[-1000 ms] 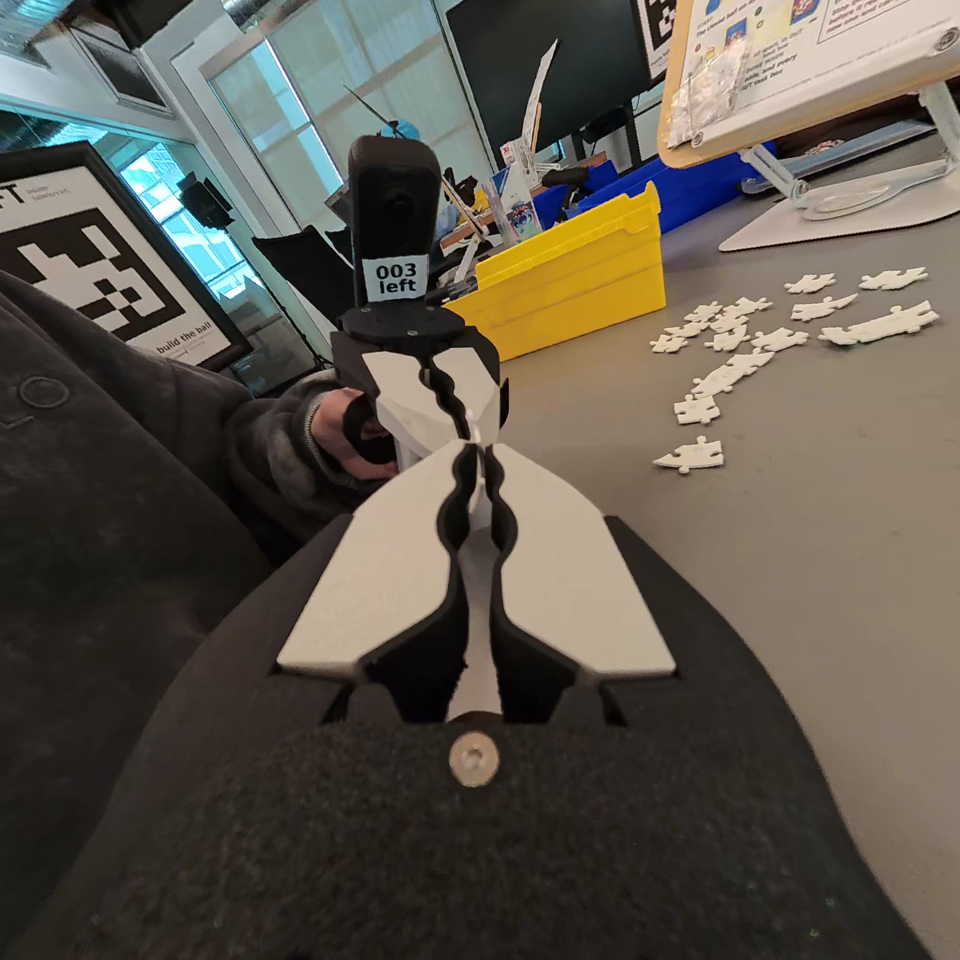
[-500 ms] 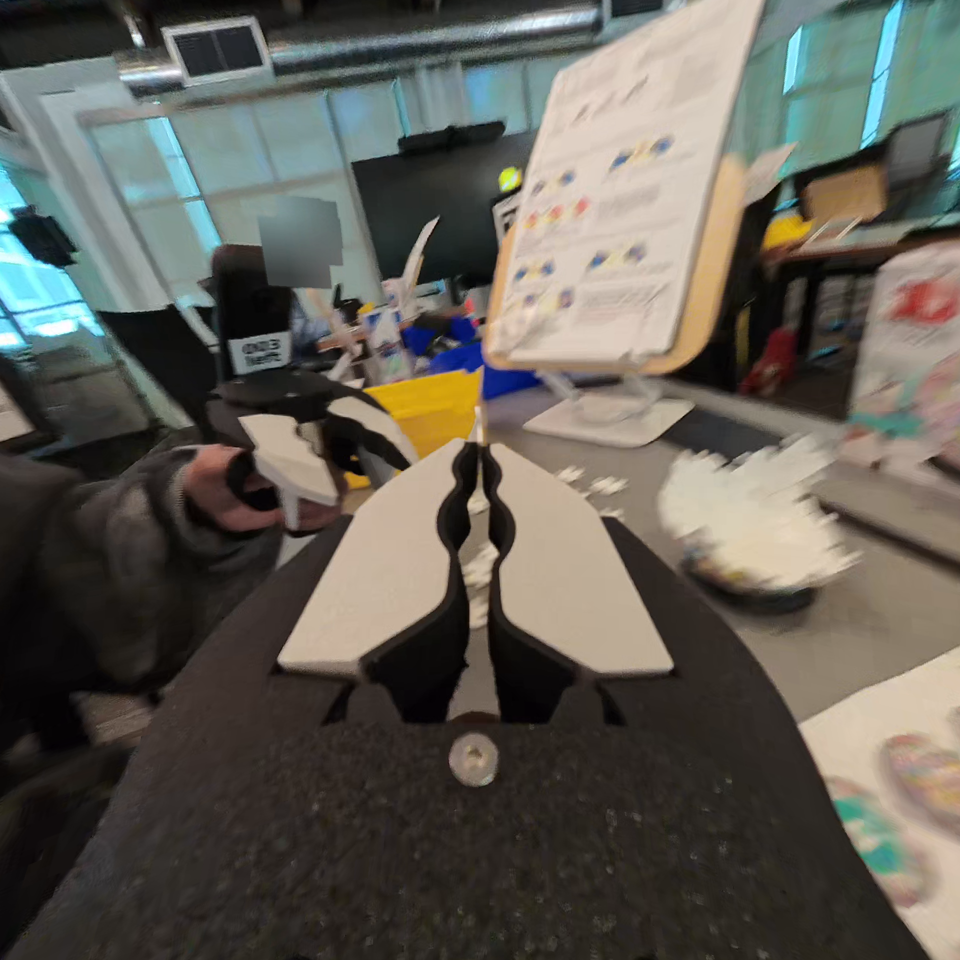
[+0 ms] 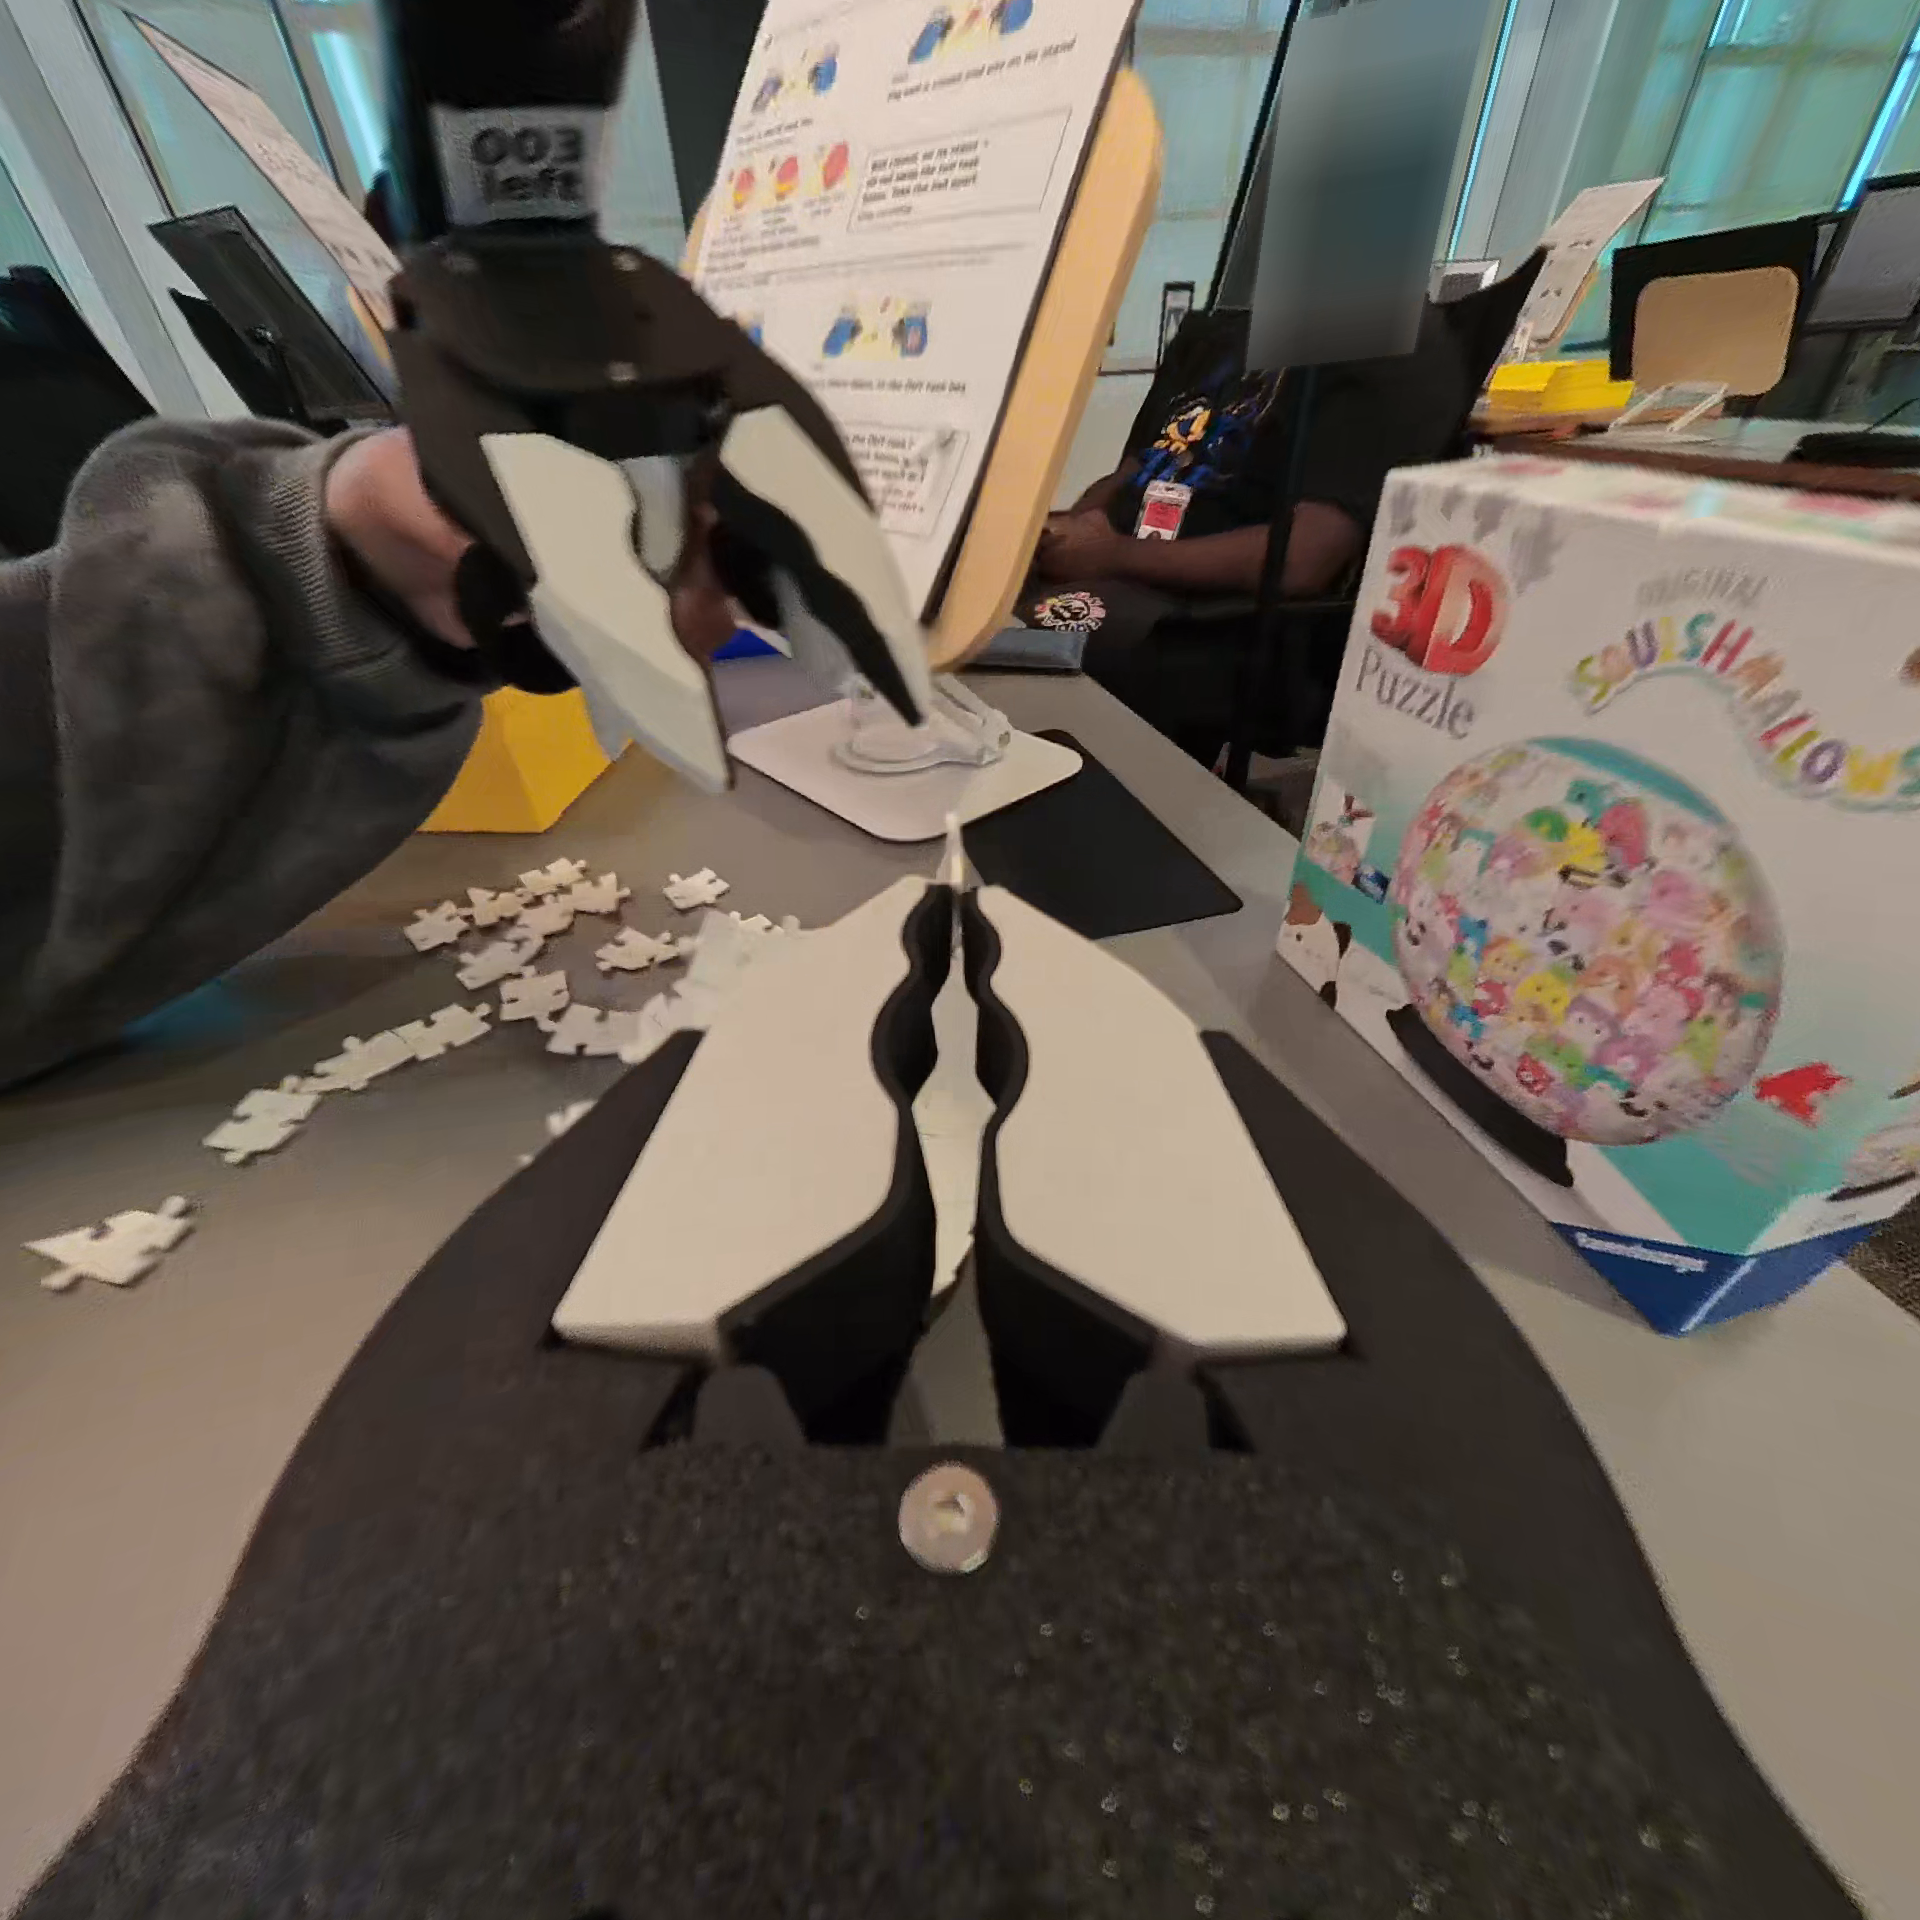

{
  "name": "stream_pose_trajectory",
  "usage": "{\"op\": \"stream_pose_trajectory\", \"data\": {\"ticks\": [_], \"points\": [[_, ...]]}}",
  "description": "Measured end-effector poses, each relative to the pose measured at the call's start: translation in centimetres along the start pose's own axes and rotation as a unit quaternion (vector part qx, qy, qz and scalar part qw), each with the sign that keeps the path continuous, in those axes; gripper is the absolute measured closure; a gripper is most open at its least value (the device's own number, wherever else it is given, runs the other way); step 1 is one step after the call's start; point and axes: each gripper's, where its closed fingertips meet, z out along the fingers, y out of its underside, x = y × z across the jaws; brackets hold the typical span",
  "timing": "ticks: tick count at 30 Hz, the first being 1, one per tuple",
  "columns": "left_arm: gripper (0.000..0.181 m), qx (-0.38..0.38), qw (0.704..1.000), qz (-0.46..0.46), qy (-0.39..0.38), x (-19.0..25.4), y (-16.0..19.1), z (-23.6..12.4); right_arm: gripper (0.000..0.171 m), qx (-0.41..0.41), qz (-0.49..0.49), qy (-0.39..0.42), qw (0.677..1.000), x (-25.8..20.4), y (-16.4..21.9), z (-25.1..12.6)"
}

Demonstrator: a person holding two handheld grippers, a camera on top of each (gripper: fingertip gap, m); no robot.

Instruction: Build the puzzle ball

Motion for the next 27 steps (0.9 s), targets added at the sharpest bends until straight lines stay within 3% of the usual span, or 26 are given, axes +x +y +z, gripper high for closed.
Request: {"op": "stream_pose_trajectory", "data": {"ticks": [6,16,22,27], "points": [[0.14,-0.089,0.994,0.058,0.02,-2.6,2.7,4.3,0.169,-0.044,-0.034,-0.013,0.998,1.2,5.2,2.3],[0.148,-0.175,0.98,0.085,0.041,-2.8,5.3,7.3,0.169,-0.017,-0.034,-0.027,0.999,1.3,4.6,3.0],[0.148,-0.174,0.981,0.081,0.039,-3.2,5.4,7.4,0.169,-0.074,-0.038,-0.02,0.996,1.5,5.8,3.3],[0.148,-0.151,0.984,0.089,0.036,-3.5,4.5,6.7,0.169,-0.062,-0.021,-0.027,0.998,1.3,5.1,3.4]]}}
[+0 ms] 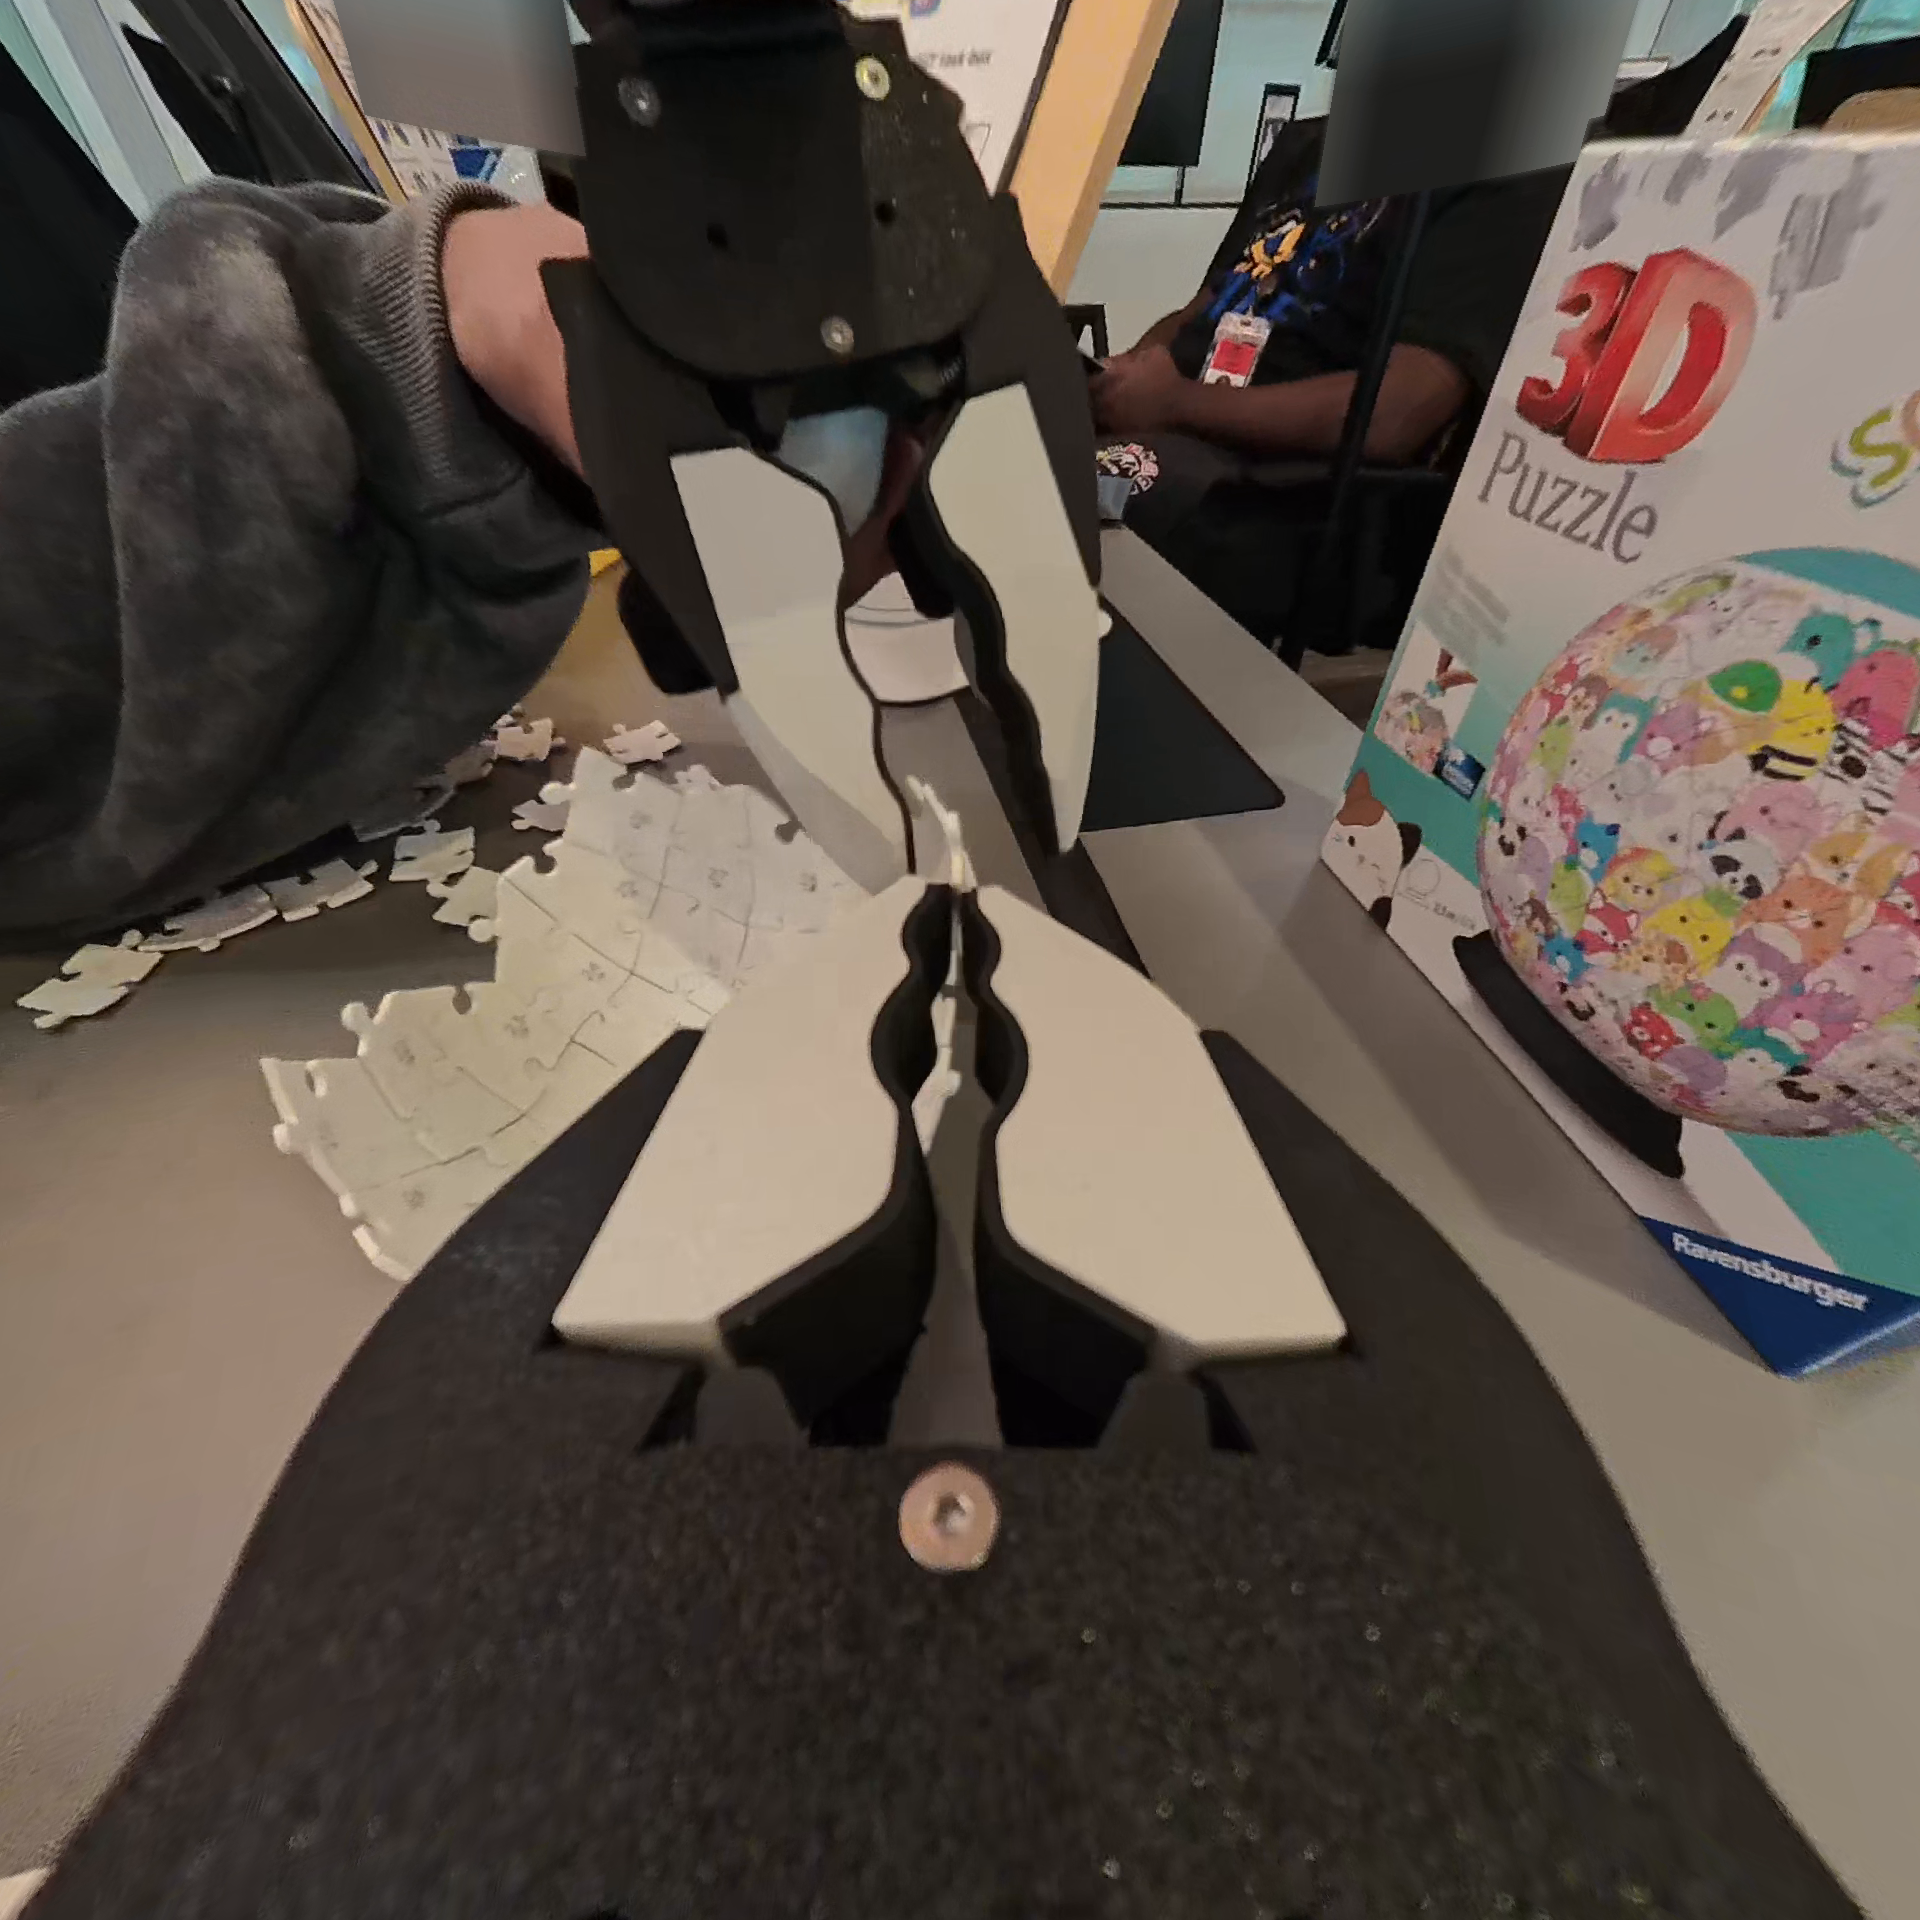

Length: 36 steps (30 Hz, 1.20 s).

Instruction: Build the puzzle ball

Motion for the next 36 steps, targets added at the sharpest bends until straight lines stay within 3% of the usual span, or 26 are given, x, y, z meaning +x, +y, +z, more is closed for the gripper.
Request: {"op": "stream_pose_trajectory", "data": {"ticks": [5,9,13,16,21,28,36], "points": [[0.148,0.11,0.994,0.005,-0.006,0.2,-3.8,-3.6,0.169,0.059,0.0,0.003,0.998,-0.1,-3.5,-1.5],[0.148,0.199,0.979,0.012,0.052,2.7,-7.2,-6.1,0.169,0.156,0.014,-0.022,0.987,-1.3,-8.5,-3.0],[0.178,0.231,0.971,0.022,0.053,3.1,-8.2,-7.8,0.169,0.164,0.006,-0.02,0.986,-1.7,-9.8,-3.4],[0.179,0.219,0.974,0.011,0.057,3.1,-8.0,-7.9,0.168,0.152,0.009,-0.022,0.988,-1.9,-9.7,-3.3],[0.179,0.157,0.987,0.005,0.04,2.6,-6.5,-6.5,0.159,0.013,-0.032,0.018,0.999,-1.2,-7.1,-3.7],[0.179,0.135,0.989,0.006,0.06,3.4,-6.2,-5.2,0.162,-0.024,-0.08,0.022,0.996,-2.2,-7.3,-3.8],[0.179,0.122,0.99,0.008,0.067,3.8,-6.0,-4.4,0.168,-0.03,-0.07,0.015,0.997,-2.1,-6.5,-3.5]]}}
